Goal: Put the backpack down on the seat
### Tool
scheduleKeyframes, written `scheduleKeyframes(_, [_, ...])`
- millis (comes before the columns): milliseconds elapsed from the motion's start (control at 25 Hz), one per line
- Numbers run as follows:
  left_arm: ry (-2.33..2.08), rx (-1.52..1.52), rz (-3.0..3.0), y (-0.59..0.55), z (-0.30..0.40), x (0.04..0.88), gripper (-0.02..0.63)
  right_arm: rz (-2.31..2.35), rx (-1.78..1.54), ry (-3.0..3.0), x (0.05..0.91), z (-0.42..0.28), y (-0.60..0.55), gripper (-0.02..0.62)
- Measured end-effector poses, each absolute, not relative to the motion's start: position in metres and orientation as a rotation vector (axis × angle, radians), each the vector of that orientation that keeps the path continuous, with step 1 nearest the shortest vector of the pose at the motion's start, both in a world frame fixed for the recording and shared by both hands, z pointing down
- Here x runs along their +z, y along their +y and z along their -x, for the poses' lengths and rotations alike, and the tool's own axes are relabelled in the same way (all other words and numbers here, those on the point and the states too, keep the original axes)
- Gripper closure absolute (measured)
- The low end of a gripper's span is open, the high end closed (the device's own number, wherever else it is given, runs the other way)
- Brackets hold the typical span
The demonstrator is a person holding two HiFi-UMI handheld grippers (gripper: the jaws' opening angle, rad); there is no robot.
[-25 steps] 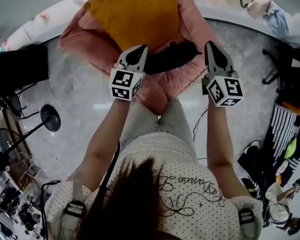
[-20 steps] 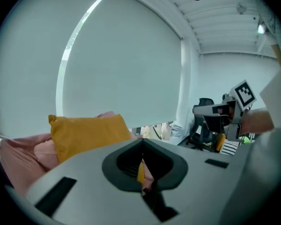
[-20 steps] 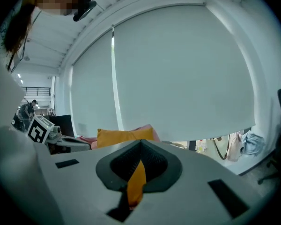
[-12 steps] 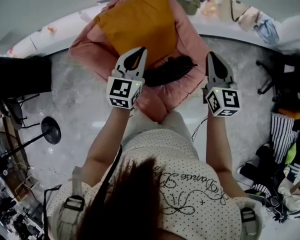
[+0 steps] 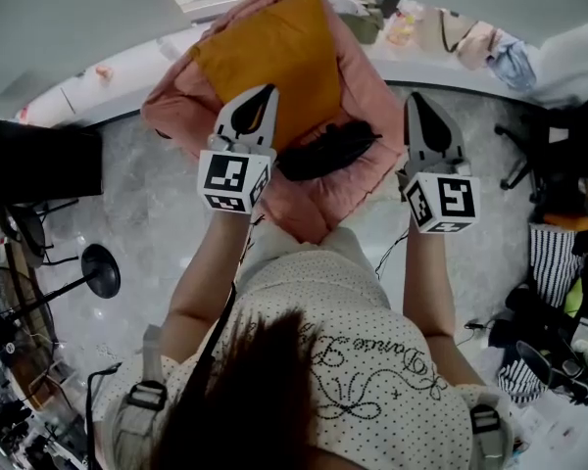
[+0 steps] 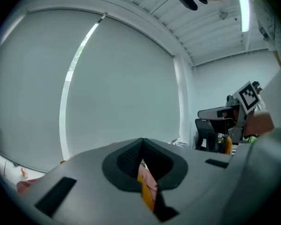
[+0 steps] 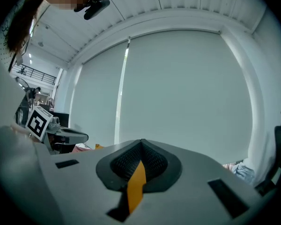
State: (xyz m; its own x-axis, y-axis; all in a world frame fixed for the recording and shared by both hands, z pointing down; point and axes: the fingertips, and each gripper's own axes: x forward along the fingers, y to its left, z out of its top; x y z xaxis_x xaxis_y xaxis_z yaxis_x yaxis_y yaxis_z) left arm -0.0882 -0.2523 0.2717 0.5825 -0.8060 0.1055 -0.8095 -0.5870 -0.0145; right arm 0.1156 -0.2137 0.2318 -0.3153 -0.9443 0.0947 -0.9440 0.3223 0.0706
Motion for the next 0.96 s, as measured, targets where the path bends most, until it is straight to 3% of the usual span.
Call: scheduleKeyframes(960, [-1.395, 0.121, -2.807, -0.249, 0.071, 0.247, 0.603, -1.822, -0.002, -2.454, 0.212, -0.129, -0.203, 0.586])
